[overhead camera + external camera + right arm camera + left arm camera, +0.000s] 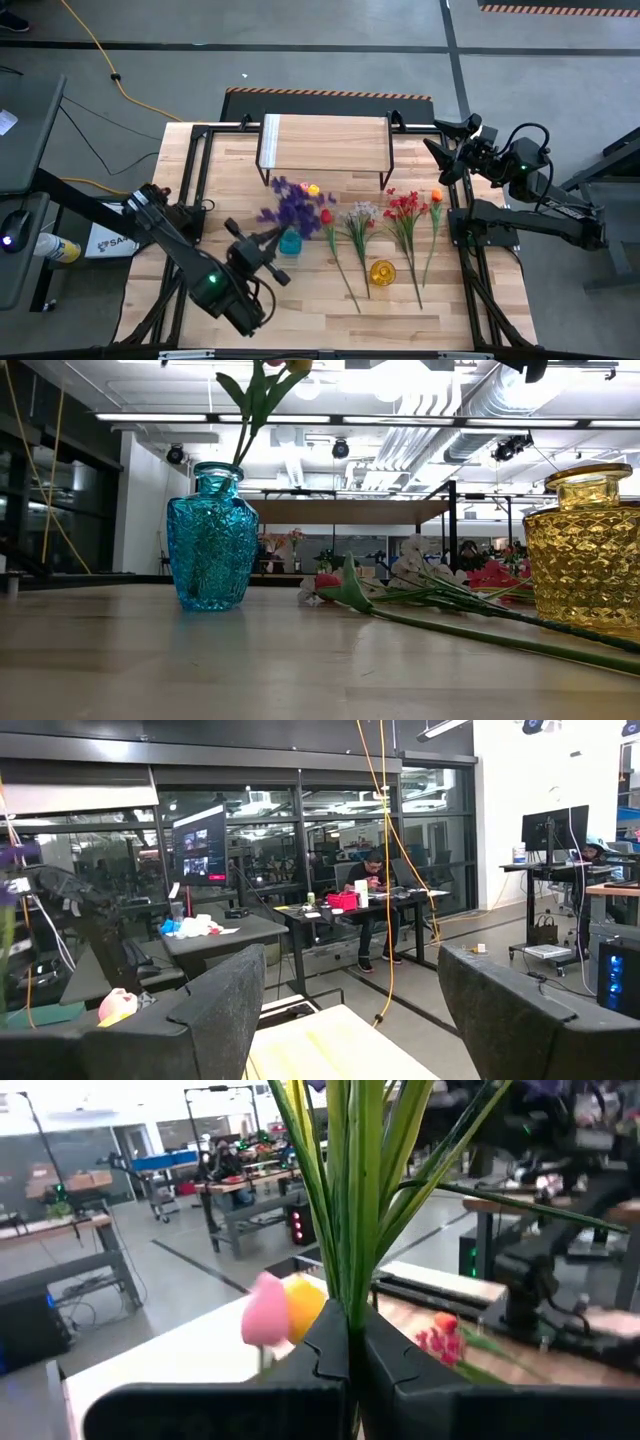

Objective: Pick and place flowers into a vace then onto a shelf
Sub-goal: Put the purple flowers into the blue vase

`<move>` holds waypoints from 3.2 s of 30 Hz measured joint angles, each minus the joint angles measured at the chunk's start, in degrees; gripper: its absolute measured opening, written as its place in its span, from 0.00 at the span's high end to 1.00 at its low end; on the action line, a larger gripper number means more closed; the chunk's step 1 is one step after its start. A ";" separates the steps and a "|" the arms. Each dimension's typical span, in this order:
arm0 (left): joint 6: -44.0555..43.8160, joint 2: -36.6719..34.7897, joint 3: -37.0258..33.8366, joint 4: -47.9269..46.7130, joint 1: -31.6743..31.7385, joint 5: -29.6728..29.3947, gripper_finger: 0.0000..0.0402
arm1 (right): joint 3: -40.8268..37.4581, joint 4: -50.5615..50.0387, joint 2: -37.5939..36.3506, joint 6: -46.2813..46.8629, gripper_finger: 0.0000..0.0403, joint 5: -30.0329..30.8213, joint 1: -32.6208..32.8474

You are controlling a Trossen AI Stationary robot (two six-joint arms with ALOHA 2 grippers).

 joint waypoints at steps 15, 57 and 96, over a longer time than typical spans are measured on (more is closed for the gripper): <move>10.53 -9.81 0.01 -1.53 1.98 -0.16 0.92 | 0.00 -1.34 -0.02 0.00 0.29 0.02 0.00; -7.86 -26.78 -37.39 25.83 2.51 -0.14 0.92 | 0.00 -2.13 1.35 1.48 0.29 3.03 0.00; -9.20 -17.56 -37.30 39.92 10.38 -0.25 0.92 | 0.01 -2.21 3.63 -0.90 0.29 2.39 0.00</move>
